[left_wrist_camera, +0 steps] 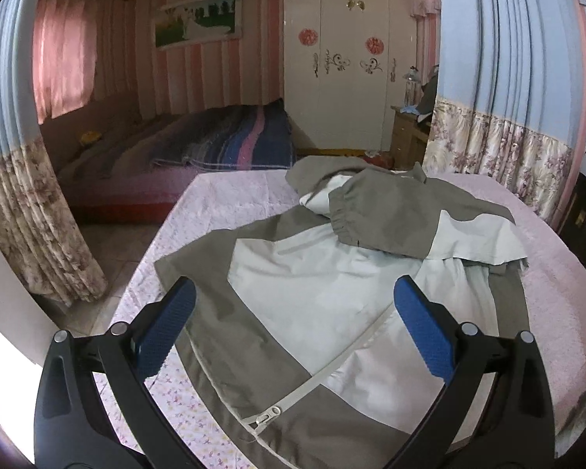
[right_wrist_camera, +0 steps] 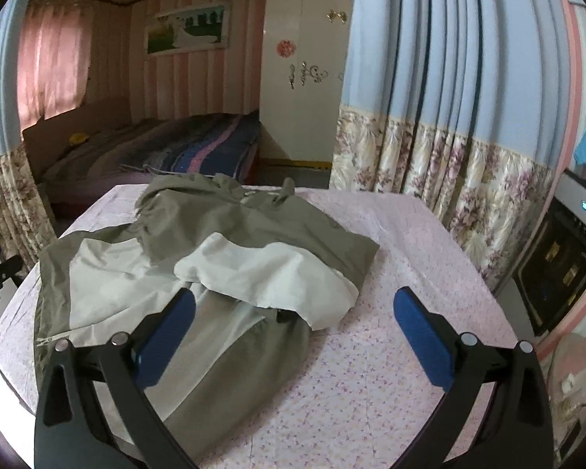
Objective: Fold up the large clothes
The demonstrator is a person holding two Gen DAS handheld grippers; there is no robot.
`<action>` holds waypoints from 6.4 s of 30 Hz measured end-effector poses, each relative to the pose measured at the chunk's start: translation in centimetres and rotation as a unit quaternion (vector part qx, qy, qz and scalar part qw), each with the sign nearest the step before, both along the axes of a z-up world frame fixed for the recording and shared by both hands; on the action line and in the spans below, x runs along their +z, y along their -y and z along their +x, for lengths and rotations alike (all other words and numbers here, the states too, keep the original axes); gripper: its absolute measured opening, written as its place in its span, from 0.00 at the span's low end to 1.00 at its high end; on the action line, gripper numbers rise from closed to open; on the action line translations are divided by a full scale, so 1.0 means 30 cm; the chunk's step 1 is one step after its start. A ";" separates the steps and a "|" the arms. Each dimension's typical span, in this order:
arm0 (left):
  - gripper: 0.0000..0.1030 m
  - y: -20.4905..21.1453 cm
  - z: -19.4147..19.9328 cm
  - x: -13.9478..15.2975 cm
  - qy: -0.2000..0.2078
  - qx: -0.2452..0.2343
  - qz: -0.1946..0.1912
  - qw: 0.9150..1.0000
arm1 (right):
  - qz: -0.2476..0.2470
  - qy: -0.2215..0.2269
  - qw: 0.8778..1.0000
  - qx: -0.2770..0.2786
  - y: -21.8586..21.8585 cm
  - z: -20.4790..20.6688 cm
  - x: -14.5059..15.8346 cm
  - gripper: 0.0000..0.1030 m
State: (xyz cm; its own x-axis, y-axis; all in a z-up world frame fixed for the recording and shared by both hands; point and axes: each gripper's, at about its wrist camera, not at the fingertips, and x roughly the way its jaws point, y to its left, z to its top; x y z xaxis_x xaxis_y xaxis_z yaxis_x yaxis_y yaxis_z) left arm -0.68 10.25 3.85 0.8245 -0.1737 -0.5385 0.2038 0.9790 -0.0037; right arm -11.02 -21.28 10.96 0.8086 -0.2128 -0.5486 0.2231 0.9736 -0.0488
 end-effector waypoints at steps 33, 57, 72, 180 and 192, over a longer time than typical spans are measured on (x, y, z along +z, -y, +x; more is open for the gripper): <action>0.97 0.148 0.058 -0.049 -0.041 0.053 0.024 0.997 | 0.028 -0.003 0.999 0.029 0.207 0.070 -0.111 0.98; 0.97 0.176 0.076 -0.087 -0.057 0.047 0.024 0.997 | 0.031 -0.025 0.999 0.029 0.225 0.109 -0.176 0.98; 0.97 0.170 0.081 -0.120 -0.059 0.045 0.021 0.997 | 0.034 -0.060 0.997 0.018 0.237 0.143 -0.294 0.98; 0.38 0.167 0.357 -0.367 -0.199 -0.057 -0.045 0.977 | 0.005 -0.093 0.995 0.028 0.711 0.501 -0.404 0.69; 0.97 0.283 0.578 -0.129 -0.076 -0.024 -0.032 0.996 | 0.014 -0.013 0.989 0.147 0.311 0.688 -0.304 0.80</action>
